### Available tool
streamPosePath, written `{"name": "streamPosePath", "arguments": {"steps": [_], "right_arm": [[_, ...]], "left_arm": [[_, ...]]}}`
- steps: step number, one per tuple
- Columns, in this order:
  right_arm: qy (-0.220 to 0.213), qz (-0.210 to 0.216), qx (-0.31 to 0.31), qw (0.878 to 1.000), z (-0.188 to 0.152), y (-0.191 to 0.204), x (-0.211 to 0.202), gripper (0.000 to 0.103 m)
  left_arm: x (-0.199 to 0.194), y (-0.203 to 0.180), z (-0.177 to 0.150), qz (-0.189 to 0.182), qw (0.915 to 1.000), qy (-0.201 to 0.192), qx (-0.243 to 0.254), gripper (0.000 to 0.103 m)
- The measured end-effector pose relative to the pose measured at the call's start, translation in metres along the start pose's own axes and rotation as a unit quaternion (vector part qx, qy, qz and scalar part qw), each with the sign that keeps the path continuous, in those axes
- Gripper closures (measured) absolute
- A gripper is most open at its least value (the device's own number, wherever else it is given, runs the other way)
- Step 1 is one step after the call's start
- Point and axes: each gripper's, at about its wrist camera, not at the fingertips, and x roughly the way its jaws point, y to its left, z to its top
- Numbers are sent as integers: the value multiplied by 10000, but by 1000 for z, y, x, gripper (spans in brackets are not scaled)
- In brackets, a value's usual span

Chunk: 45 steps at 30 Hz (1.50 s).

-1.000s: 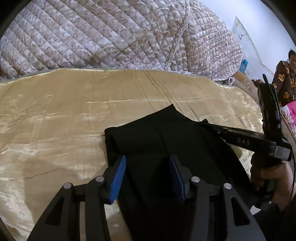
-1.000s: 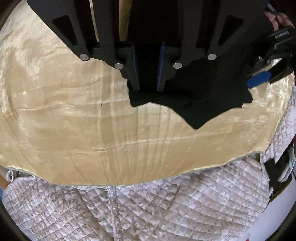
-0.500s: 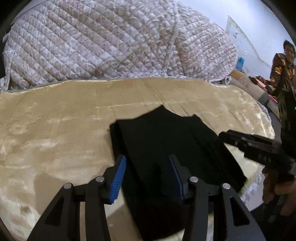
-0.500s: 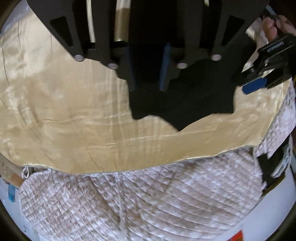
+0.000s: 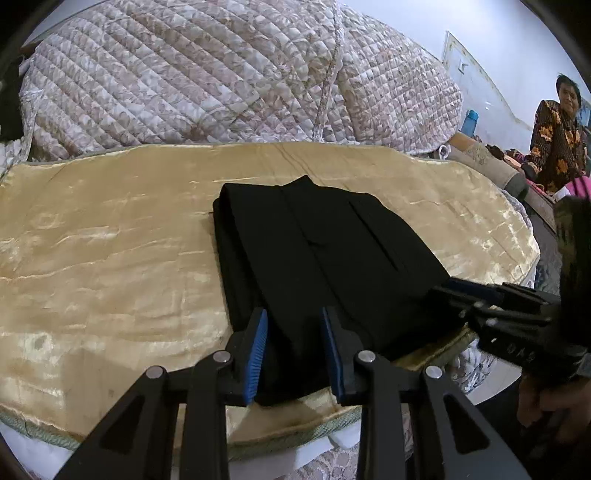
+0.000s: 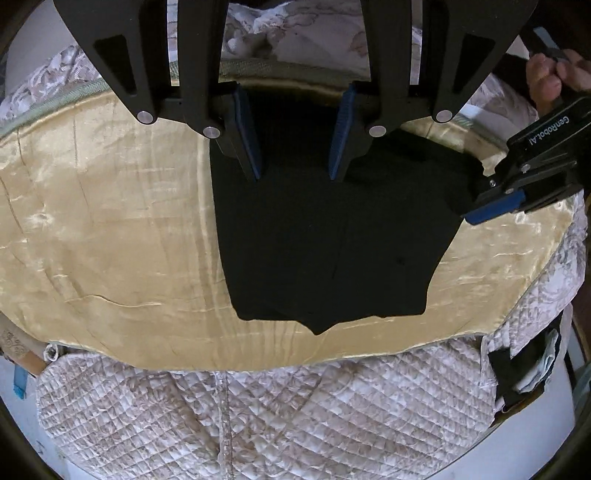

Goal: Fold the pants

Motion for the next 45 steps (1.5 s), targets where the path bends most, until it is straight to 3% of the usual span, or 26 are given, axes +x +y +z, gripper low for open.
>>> {"name": "streamPosePath", "arguments": {"steps": [4,9,13,22,28,45], "right_arm": [[222,-24,-132,9997,-5,0,8,65],[145,98,153,9997,3,-8,-2,65],[79,233,414,9988,14,-20,-6,65],[23,497,274,9984,41,-27,2,64],[152,666,392,9969,56,-39,20,55],[222,805,907,9924,59,-60,51,55]], "left_arm": [[-1,7,-3,-63,9999,36,-116,70],[-2,11,-1,-122,9998,87,-164,68],[-2,13,11,-185,9991,223,-302,68],[9,22,42,-40,9988,312,-365,67],[24,25,60,-14,9988,347,-344,59],[50,43,57,-269,9967,421,-633,45]]}}
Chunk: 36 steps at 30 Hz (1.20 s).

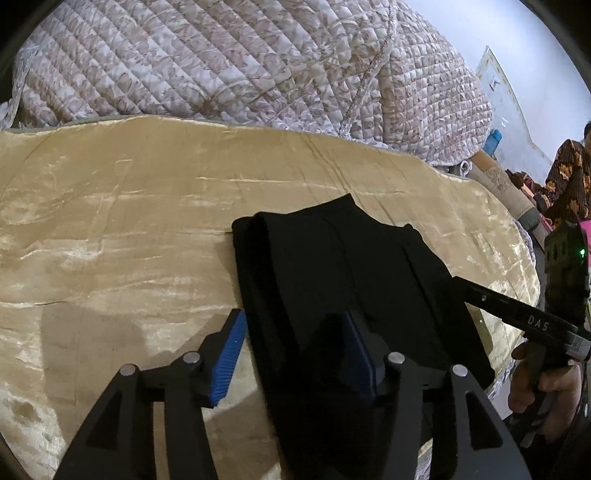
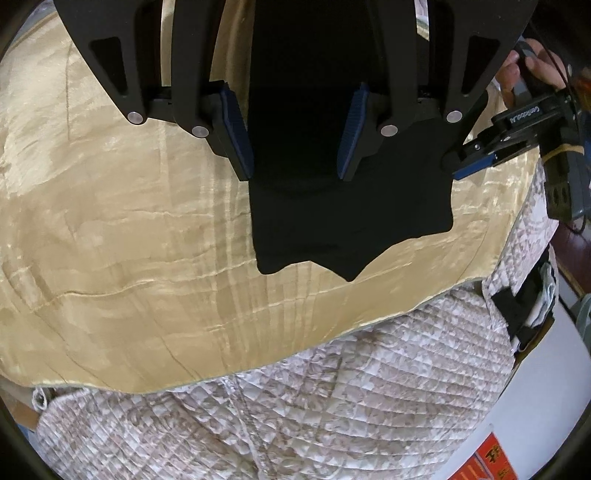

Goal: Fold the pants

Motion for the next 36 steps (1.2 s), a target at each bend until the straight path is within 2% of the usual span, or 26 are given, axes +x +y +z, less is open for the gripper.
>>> {"name": "streamPosePath", "arguments": {"steps": [6,14,20,22,24,26,27,29,31,33,36], "right_arm": [[63,57,91,9999,-2,-3,5,55],[62,108,211,9997,-6,-6,7,55],[138,470,478,9977,-11,-7,4,53],[193,687,528,9961,-16,-5,3,53],[205,683,511,9961,-17,-5,5,54],[226,658,536,9961,-13,-7,11,58],[212,650,588,9959,-11,-9,13,62],[207,611,646,9958,-8,-10,15,80],[162,637,677,9955,-7,-9,13,86],[90,656,593,9960,-5,-4,6,87],[-59,798,598,9950,1,2,-4,87]], "left_arm": [[1,4,-4,-156,9998,22,-128,44],[3,11,-8,-387,9989,-34,-247,38],[3,11,-15,-670,9971,-76,-362,40],[1,6,-18,-625,9975,-108,-303,41],[2,9,-18,-609,9973,-127,-387,46],[5,15,-15,-662,9962,-111,-554,52],[6,18,-13,-684,9956,-98,-634,57],[7,17,-10,-730,9946,-60,-734,65],[3,13,-8,-694,9954,-82,-652,70],[-3,9,-5,-701,9956,-127,-613,77],[-12,2,3,-758,9958,-194,-483,80]]}}
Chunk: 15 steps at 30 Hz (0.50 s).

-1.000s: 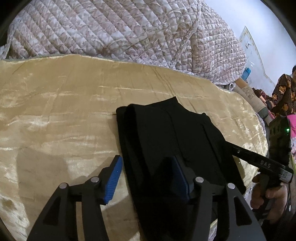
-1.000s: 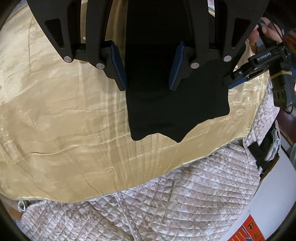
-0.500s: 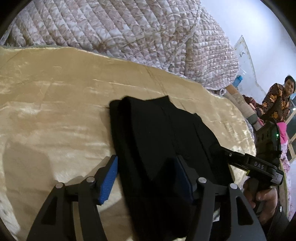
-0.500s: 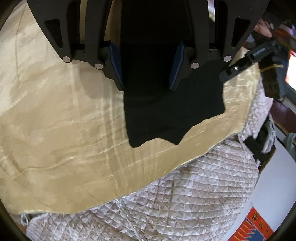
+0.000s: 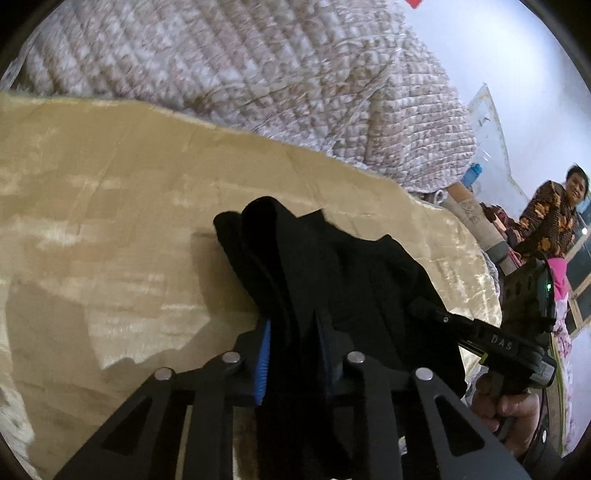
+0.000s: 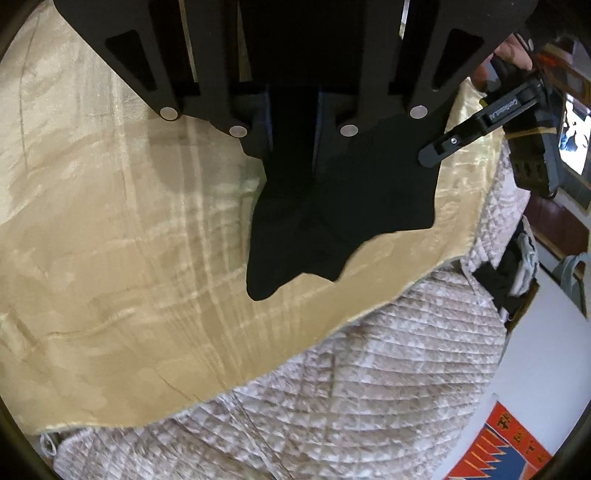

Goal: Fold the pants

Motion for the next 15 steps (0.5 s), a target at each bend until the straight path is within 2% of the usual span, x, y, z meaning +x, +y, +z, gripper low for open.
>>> {"name": "streamPosePath", "arguments": {"steps": [7,15], "right_arm": [[-135,242,-342,9990,30,42,-1,87],[-35,325,-514,9981,79,66,57,87]], "left_arm": [[-20,-7,37,126,9991,-228,329,81],[-10,39,95,515,9976,-395,250,80]]}}
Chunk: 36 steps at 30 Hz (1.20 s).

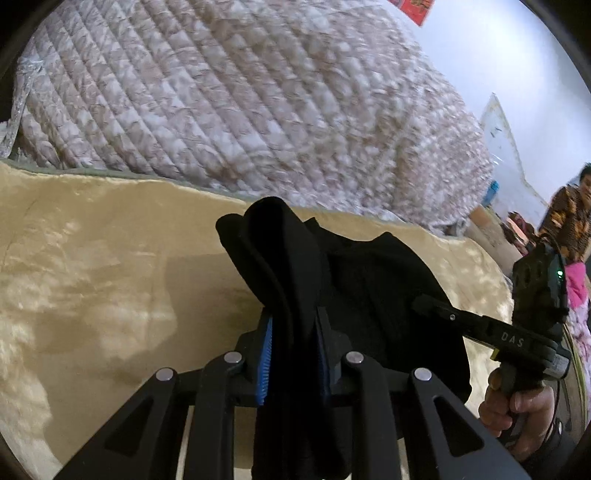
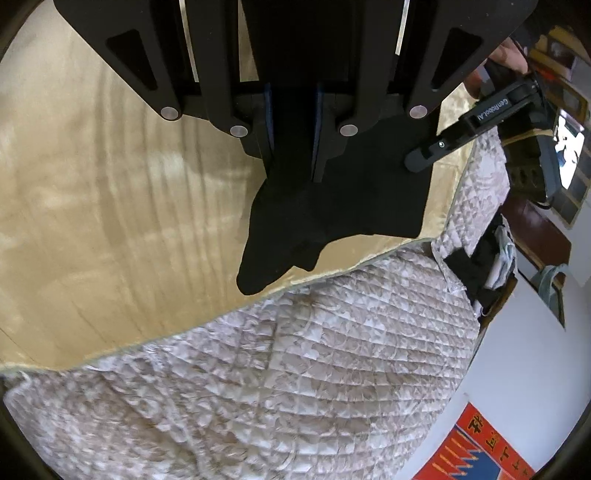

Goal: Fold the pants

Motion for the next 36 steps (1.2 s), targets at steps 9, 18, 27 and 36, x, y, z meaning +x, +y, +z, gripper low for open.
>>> {"name": "streamPosePath", "arguments": {"steps": [9,18,27,36], "right_arm": [[193,-1265,-585,9901,1,-17,39,81],[-161,-1287,-1186,9844,-37,24,-7,81],[387,-1435,-1501,9774,-72,34,16,81],[189,-1405,-1622,9765,-107,51,-14,59]], "left_arm": [[36,37,-7,998,9941,423,-55,77],[-21,-11,-31,721,9966,-209,331,77],[-13,-33,-66,1067,9917,3,722,77],[-24,-34,-102,1359,9882,154,693,66]]}}
